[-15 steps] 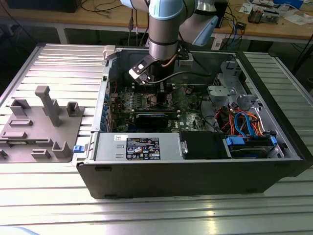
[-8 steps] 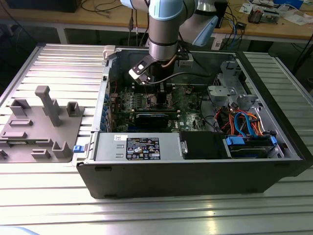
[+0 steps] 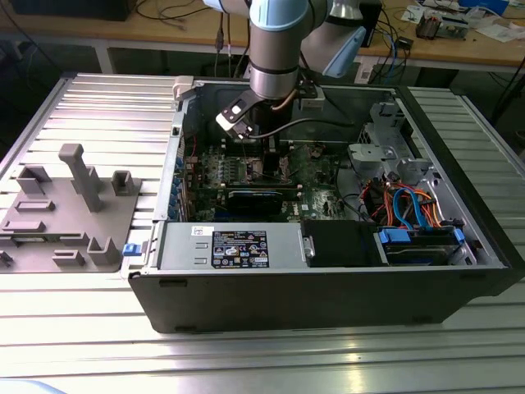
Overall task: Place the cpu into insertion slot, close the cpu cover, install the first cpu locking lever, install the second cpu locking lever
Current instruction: 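Place the cpu into insertion slot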
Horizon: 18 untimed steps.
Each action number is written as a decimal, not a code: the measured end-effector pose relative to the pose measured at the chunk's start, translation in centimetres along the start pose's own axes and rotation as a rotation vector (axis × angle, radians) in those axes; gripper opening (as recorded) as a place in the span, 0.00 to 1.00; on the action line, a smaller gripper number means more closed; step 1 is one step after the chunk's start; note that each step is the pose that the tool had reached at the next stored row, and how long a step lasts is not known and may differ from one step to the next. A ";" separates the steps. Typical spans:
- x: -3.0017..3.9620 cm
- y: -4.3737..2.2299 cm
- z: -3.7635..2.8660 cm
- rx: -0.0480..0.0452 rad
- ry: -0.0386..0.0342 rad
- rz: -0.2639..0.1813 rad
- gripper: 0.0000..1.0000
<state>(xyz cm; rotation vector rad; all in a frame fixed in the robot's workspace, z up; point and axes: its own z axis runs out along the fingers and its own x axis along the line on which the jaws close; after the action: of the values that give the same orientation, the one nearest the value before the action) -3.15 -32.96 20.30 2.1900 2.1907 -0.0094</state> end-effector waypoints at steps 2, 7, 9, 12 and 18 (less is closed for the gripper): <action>-0.01 0.00 -0.15 0.0000 0.0000 0.000 0.62; -0.02 0.01 -0.56 0.0000 0.0000 0.000 0.62; -0.02 0.02 -0.66 0.0000 0.0000 0.000 0.62; -0.02 0.02 -0.76 -0.0002 0.0003 0.000 0.60; -0.03 0.02 -0.78 0.0000 -0.0001 0.000 0.35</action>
<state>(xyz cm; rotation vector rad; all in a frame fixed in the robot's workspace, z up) -3.15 -32.96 21.08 2.1900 2.1906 -0.0095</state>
